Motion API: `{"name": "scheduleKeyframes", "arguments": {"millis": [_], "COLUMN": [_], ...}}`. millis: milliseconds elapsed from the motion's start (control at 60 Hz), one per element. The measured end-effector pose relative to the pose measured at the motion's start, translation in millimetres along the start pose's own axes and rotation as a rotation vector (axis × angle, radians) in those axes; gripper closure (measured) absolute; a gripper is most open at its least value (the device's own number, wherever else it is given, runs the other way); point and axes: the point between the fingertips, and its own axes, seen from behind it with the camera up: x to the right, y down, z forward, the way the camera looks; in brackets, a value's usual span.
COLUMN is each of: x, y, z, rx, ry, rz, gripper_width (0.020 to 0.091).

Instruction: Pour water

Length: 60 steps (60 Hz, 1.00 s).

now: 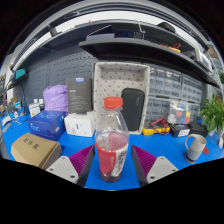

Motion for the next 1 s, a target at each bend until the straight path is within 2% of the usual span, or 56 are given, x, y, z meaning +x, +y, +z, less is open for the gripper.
{"name": "scheduleKeyframes", "arguments": {"millis": [133,183,283,317,383,433,467,617,750,767,1000], "x": [-9.4,-11.0,-6.5,-5.8,-5.7,-5.9,-5.9,-2.7,4.0,6.4,86.8], "y": [5.6,5.7,3.8,2.6,1.6,1.1,1.1,-1.9,-10.3,-13.3,-57.9], "z": [22.6,28.3,34.5,34.5,33.6,33.3,34.1,38.6,33.1,31.5,4.8], "rx": [0.012,0.031,0.076,0.092,0.113,0.122,0.120,0.116,0.084,0.082,0.057], "ry": [-0.023,-0.028,-0.018,-0.022,-0.035,-0.046,-0.050,-0.042,-0.126,-0.139,-0.213], "rz": [-0.018,-0.023,-0.025,-0.024,-0.017,-0.013,-0.014,0.038,0.192,0.218,0.619], "gripper_width": [0.0380,0.0404,0.0499,0.0570,0.0598,0.0653,0.0665,0.0670,0.0665,0.0683,0.0688]}}
